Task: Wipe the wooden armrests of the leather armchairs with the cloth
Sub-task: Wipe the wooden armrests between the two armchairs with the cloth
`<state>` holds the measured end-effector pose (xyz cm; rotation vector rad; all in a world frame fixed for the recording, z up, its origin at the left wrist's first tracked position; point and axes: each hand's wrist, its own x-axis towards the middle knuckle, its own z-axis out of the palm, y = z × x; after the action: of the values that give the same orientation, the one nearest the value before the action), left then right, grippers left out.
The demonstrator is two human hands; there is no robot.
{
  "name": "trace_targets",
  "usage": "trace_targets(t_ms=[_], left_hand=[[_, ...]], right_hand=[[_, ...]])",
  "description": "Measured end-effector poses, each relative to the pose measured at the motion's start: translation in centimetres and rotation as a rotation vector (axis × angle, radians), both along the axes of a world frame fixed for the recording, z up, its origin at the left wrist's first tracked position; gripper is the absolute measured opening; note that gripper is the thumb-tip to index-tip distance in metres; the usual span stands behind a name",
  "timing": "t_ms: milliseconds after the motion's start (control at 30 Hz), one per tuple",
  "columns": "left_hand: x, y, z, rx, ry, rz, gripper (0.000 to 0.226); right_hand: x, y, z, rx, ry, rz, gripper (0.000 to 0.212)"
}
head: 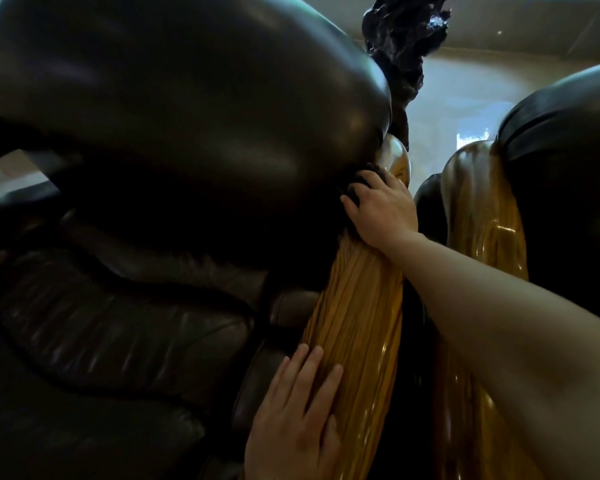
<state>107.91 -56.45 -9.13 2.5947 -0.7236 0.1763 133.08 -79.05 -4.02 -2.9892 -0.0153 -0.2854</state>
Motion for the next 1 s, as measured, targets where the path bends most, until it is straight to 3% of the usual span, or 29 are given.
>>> trace_targets(t_ms=[100,233,433,633,833,1000], left_hand=[[0.1,0.0,-0.1,0.004,-0.004,-0.003,0.061],[0.3,0.0,-0.1,0.007,-0.009,-0.012,0.060],[0.0,-0.1,0.0,-0.010,0.001,-0.010,0.059],[-0.1,-0.1,0.1,-0.006,0.032,0.001,0.057],[-0.1,-0.1,0.1,-0.015,0.019,0.012,0.054],[-0.3,0.0,0.0,-0.009,0.020,0.006,0.053]], right_hand=[[0.4,-0.2,-0.1,0.141,-0.055,-0.138,0.047],[0.4,-0.7,-0.1,0.311,0.033,-0.269,0.051],[-6.7,0.8,-0.1,-0.033,0.145,0.046,0.053],[-15.7,2.9,-0.6,-0.143,0.130,0.399,0.050],[-10.0,2.6,0.0,-0.075,0.170,0.015,0.056],[-16.7,4.7,-0.7,-0.119,0.084,0.125,0.053]])
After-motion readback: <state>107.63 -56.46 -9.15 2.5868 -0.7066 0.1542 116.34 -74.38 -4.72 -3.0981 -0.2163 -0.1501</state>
